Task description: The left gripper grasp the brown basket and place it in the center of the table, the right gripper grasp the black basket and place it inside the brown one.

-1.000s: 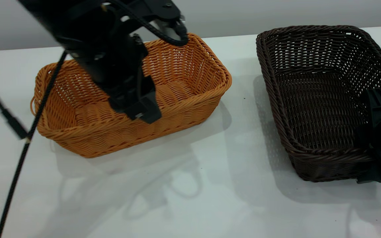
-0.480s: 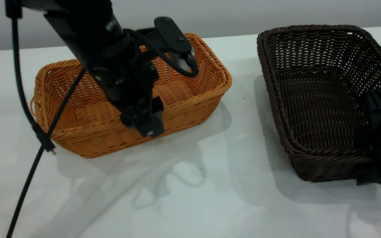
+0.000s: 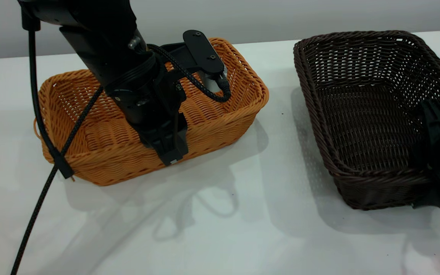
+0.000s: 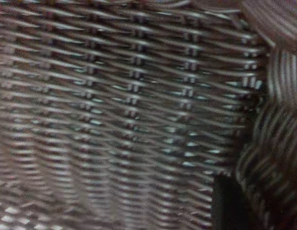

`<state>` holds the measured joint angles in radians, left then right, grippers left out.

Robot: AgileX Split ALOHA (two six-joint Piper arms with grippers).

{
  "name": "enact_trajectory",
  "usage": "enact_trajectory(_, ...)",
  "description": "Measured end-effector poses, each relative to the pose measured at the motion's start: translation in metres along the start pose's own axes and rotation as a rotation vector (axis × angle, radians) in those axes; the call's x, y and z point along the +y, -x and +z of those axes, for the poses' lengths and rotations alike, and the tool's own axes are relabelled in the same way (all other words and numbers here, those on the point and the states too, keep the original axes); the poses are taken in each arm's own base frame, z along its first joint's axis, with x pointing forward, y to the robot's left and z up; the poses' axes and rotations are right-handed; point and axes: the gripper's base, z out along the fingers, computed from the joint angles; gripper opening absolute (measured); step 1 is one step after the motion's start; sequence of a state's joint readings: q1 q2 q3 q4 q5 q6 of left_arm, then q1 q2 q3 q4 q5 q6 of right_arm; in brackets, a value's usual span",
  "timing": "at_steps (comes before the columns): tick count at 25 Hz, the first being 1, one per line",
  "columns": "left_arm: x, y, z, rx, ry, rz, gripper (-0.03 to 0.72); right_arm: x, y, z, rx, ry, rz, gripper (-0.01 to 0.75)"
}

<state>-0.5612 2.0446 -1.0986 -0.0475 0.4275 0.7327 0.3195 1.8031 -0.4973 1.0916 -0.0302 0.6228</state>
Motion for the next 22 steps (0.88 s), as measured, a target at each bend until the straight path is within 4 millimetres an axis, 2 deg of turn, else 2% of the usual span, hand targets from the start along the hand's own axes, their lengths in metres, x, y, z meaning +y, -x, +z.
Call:
enact_trajectory(5, -0.002, -0.002, 0.001, 0.02, -0.018, 0.031, 0.109, 0.009, 0.003, -0.012, -0.028, 0.081, -0.002, 0.244)
enact_trajectory(9, -0.007, -0.007, 0.0, 0.071, -0.075, 0.08, 0.109, 0.013, 0.014, -0.02, -0.034, 0.108, 0.0, 0.243)
enact_trajectory(14, -0.016, -0.008, -0.01, 0.089, -0.185, 0.081, 0.109, 0.017, 0.031, -0.03, -0.029, 0.128, -0.03, 0.243)
enact_trajectory(18, -0.033, 0.0, -0.015, 0.063, -0.27, 0.125, 0.109, 0.021, 0.045, -0.04, -0.051, 0.16, -0.059, 0.243)
enact_trajectory(22, -0.047, 0.016, -0.016, 0.022, -0.265, 0.231, 0.109, 0.025, 0.051, -0.043, -0.022, 0.162, -0.124, 0.243)
